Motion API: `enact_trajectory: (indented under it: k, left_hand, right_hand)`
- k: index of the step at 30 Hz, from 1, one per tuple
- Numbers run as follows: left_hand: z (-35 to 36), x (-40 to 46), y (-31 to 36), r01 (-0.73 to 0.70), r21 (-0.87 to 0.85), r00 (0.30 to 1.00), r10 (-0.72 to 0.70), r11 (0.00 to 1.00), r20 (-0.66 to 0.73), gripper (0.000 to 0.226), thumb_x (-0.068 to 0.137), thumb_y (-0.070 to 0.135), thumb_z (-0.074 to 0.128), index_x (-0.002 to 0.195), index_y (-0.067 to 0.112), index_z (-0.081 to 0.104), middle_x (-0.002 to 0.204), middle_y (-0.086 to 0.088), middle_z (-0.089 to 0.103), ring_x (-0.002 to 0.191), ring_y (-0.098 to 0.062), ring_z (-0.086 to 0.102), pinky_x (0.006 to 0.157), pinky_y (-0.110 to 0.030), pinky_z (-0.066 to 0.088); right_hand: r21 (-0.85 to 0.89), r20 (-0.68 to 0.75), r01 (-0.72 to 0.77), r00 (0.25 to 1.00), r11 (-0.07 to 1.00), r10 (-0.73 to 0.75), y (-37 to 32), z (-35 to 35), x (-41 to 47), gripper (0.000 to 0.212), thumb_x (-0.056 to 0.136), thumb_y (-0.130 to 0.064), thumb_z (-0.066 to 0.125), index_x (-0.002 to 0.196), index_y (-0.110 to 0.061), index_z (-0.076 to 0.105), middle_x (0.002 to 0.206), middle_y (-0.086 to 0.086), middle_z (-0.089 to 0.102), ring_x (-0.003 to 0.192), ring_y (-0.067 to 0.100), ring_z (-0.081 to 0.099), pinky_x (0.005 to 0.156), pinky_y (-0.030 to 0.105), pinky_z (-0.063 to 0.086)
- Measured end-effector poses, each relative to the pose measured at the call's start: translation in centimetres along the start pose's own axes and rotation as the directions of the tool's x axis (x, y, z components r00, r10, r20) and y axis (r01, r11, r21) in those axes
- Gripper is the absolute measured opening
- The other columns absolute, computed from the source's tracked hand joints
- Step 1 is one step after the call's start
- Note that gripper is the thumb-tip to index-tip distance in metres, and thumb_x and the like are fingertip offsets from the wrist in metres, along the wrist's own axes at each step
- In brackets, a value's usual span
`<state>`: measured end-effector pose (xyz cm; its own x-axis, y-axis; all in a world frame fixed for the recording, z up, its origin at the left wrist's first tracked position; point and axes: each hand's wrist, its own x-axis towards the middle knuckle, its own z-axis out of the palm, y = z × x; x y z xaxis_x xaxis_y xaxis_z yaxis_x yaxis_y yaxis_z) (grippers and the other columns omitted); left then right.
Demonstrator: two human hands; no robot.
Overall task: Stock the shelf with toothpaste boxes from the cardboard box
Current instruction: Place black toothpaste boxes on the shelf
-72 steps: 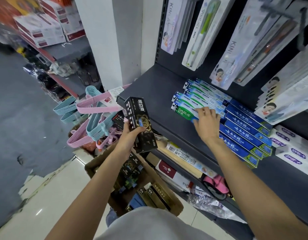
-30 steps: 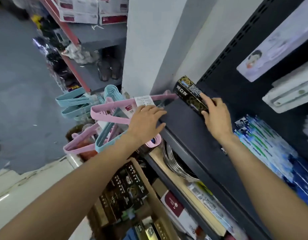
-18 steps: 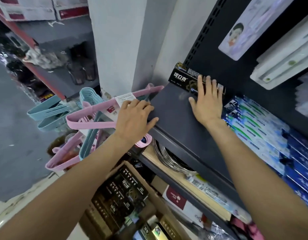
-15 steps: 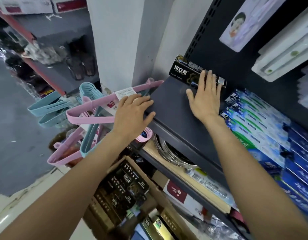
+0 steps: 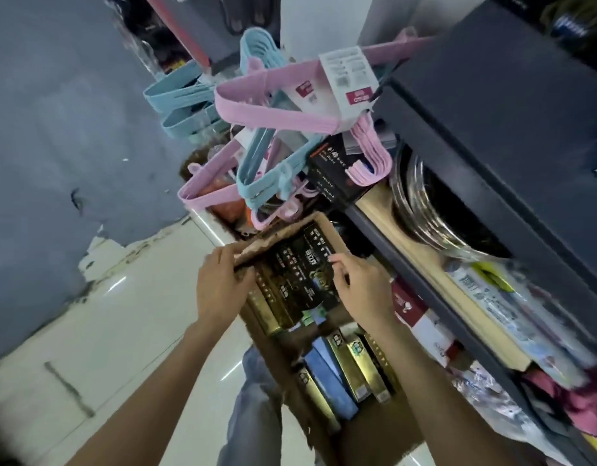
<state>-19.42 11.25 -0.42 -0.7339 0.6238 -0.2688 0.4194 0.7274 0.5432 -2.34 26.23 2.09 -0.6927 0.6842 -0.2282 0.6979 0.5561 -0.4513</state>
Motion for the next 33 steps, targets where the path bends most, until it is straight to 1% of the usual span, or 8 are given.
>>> enact_trajectory:
  k: [3,6,9,14,20,25,29,33]
  left_hand:
    - [2.0,-0.9,-3.4,0.04,0.075,0.994,-0.048,0.996,0.101,0.034,0.086,0.021,0.06,0.12,0.02,0.058,0.116,-0.004,0.06,0.103,-0.025,0.051,0.088,-0.037,0.044]
    - [5.2,-1.1,-4.5,-0.133,0.106,0.976,0.111,0.986,0.187,0.041,0.083,0.014,0.062,0.123,0.016,0.055,0.121,-0.005,0.058,0.111,-0.026,0.051,0.09,-0.036,0.045]
    - [9.8,-0.3,-4.2,-0.197,0.154,0.937,0.139,0.968,0.321,0.05,0.085,0.017,0.059,0.133,0.02,0.045,0.129,-0.003,0.051,0.122,-0.024,0.043,0.097,-0.035,0.043]
    - [16.3,1.6,-5.2,-0.117,0.377,0.909,-0.054,0.919,0.414,0.056,0.089,0.026,0.053,0.14,0.015,0.031,0.141,-0.011,0.041,0.132,-0.03,0.032,0.11,-0.041,0.032]
    - [18.1,2.0,-7.1,-0.099,0.418,0.919,-0.079,0.903,0.387,0.068,0.087,0.027,0.058,0.145,0.018,0.024,0.154,-0.007,0.022,0.142,-0.027,0.017,0.116,-0.042,0.02]
    - [17.8,1.9,-7.2,-0.071,0.263,0.955,-0.011,0.962,0.298,0.057,0.089,0.033,0.056,0.14,0.019,0.035,0.142,-0.006,0.04,0.133,-0.024,0.032,0.111,-0.038,0.028]
    - [19.3,2.8,-4.3,0.113,-0.063,0.948,-0.089,0.992,0.305,0.054,0.091,0.041,0.054,0.137,0.018,0.038,0.133,-0.004,0.05,0.116,-0.022,0.053,0.096,-0.038,0.047]
    - [22.7,4.7,-0.1,0.441,-0.341,0.845,-0.256,0.83,0.469,0.077,0.087,0.055,0.055,0.146,0.021,0.021,0.134,-0.003,0.054,0.116,-0.023,0.055,0.092,-0.029,0.043]
  right_hand:
    - [-0.07,0.234,-0.045,0.97,0.997,0.06,2.8,5.8,1.6,0.027,0.093,-0.025,0.052,0.119,-0.024,0.058,0.111,-0.003,0.066,0.098,0.016,0.063,0.082,0.03,0.05]
    - [-0.173,0.338,-0.05,0.935,0.984,0.107,4.5,10.8,3.7,0.04,0.094,-0.031,0.051,0.132,-0.018,0.05,0.128,0.002,0.057,0.117,0.02,0.053,0.1,0.033,0.04]
    - [-0.158,0.387,-0.125,0.905,0.979,0.178,5.3,16.1,5.3,0.05,0.091,-0.034,0.056,0.136,-0.014,0.043,0.133,0.009,0.051,0.121,0.027,0.048,0.1,0.039,0.04]
    - [-0.286,0.364,-0.175,0.89,0.942,0.276,4.8,22.9,6.2,0.075,0.083,-0.034,0.067,0.141,-0.011,0.024,0.137,0.02,0.04,0.123,0.036,0.044,0.098,0.049,0.042]
    - [0.071,0.257,-0.32,0.921,0.945,0.293,6.0,20.4,5.1,0.061,0.085,-0.034,0.066,0.134,-0.011,0.039,0.135,0.012,0.044,0.123,0.026,0.045,0.098,0.037,0.041]
    - [0.407,0.28,-0.418,0.903,0.812,0.325,6.9,14.5,1.8,0.066,0.079,-0.035,0.071,0.134,-0.027,0.036,0.127,-0.002,0.055,0.116,0.014,0.054,0.098,0.043,0.048]
    - [0.118,0.107,-0.377,0.924,0.919,0.366,7.7,12.0,-0.9,0.064,0.084,-0.034,0.066,0.139,-0.019,0.036,0.135,-0.002,0.049,0.124,0.018,0.048,0.101,0.033,0.037]
    - [-0.073,-0.042,-0.395,0.919,0.916,0.393,9.6,12.6,-2.9,0.069,0.085,-0.032,0.066,0.142,-0.013,0.034,0.135,0.011,0.05,0.112,0.031,0.057,0.088,0.047,0.048]
